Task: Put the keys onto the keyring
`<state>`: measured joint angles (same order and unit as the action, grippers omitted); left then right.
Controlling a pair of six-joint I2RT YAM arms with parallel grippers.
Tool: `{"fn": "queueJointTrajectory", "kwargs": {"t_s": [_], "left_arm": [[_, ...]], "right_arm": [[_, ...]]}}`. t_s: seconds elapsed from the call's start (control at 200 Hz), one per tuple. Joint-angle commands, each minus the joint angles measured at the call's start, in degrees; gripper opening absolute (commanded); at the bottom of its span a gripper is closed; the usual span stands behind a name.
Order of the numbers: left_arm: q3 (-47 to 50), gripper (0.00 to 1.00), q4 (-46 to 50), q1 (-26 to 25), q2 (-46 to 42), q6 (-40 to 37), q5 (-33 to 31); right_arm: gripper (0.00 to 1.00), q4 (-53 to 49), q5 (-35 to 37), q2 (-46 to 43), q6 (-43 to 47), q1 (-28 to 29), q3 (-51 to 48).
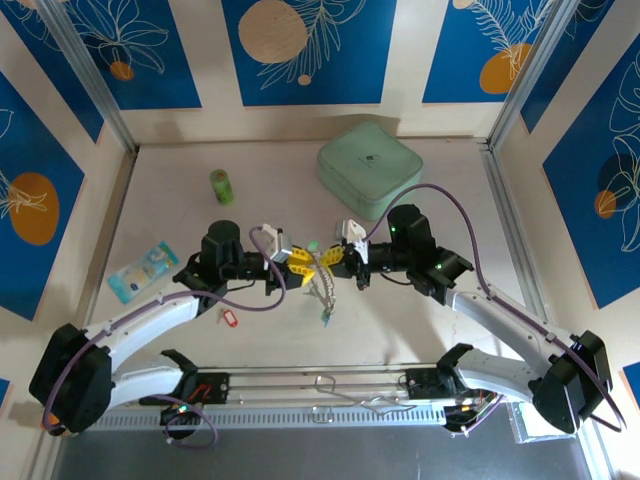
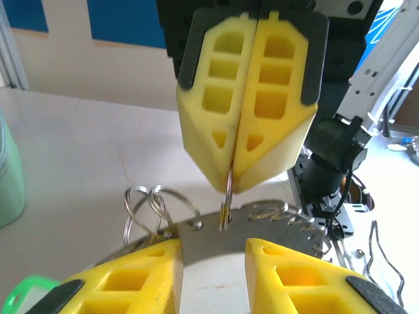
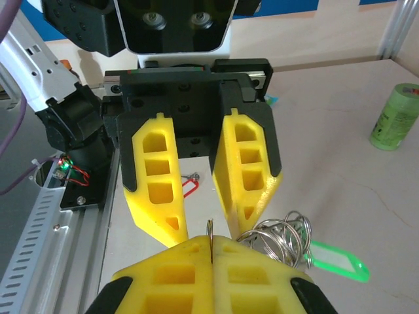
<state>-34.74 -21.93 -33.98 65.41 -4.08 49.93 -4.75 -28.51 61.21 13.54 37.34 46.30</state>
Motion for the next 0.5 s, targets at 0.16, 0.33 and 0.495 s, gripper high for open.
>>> {"fn": "queueJointTrajectory", "kwargs": {"t_s": [0.16,0.33,0.495], "left_arm": [[1.4,0.25,-5.4,0.0,0.3,0.8,5.7],[1.3,0.19,-5.0,-0.1,0.0,0.4,5.6],[1.0,0.00,-4.8,-0.1,-1.1,-0.4,4.4]], "right_arm": [[0.00,0.9,-1.3,0.9,1.2,2.1,3.3],[0.00,0.2,-0.4,1.4,1.7,3.0,3.8],[0.00,-1.3,0.8,1.5,2.5,3.4,3.8]]}}
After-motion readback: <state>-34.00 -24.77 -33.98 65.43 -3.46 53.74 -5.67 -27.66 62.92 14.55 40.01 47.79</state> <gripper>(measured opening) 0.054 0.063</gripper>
